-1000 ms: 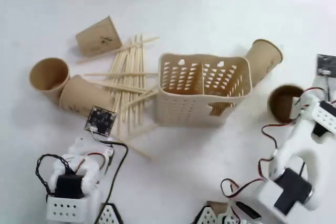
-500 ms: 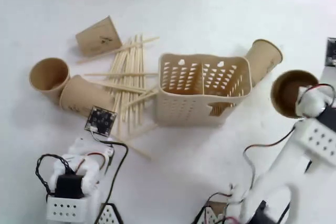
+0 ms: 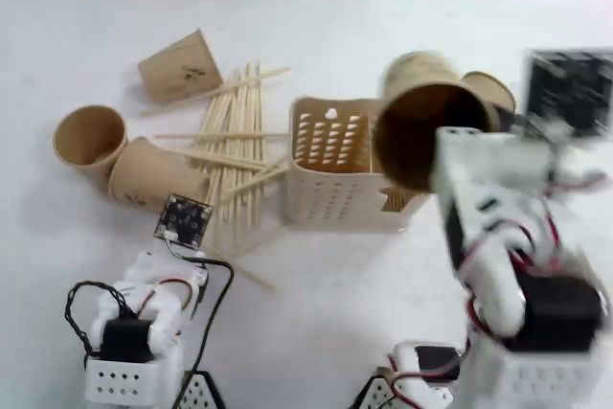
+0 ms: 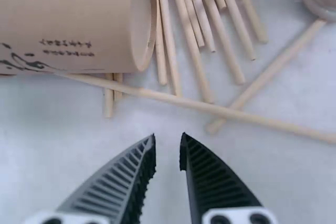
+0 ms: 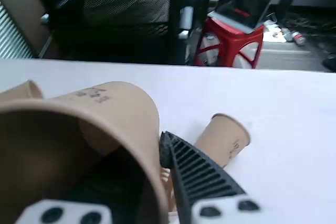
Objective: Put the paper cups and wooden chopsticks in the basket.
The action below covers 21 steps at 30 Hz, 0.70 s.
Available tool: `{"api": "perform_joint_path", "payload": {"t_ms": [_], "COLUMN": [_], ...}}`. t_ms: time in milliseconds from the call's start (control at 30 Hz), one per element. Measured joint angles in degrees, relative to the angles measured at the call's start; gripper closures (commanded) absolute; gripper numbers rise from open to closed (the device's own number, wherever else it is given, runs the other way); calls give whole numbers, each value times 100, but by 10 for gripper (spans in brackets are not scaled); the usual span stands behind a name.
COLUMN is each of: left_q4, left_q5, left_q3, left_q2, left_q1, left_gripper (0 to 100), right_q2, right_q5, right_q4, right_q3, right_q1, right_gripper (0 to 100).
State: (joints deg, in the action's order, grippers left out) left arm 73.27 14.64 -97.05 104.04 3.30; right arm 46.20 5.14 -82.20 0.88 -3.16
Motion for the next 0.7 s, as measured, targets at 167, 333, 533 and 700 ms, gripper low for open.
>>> {"api": "perform_joint_path", "payload": {"t_ms": [167, 333, 533, 700], "left_q4": [0, 0, 0, 0], "left_q5": [0, 0, 0, 0], "left_q3": [0, 0, 0, 0], "left_q2": [0, 0, 0, 0], "left_q1": [0, 0, 0, 0], "left_gripper": [905, 905, 905, 905], "right_q2": [-624, -651, -703, -712], "right_q5": [-18, -35, -53, -53], "right_q4": [-62, 62, 316, 615], "right_q3": [-9, -404, -941, -1486], "right_q1": [-97, 167, 624, 624], "right_gripper": [981, 981, 981, 981]}}
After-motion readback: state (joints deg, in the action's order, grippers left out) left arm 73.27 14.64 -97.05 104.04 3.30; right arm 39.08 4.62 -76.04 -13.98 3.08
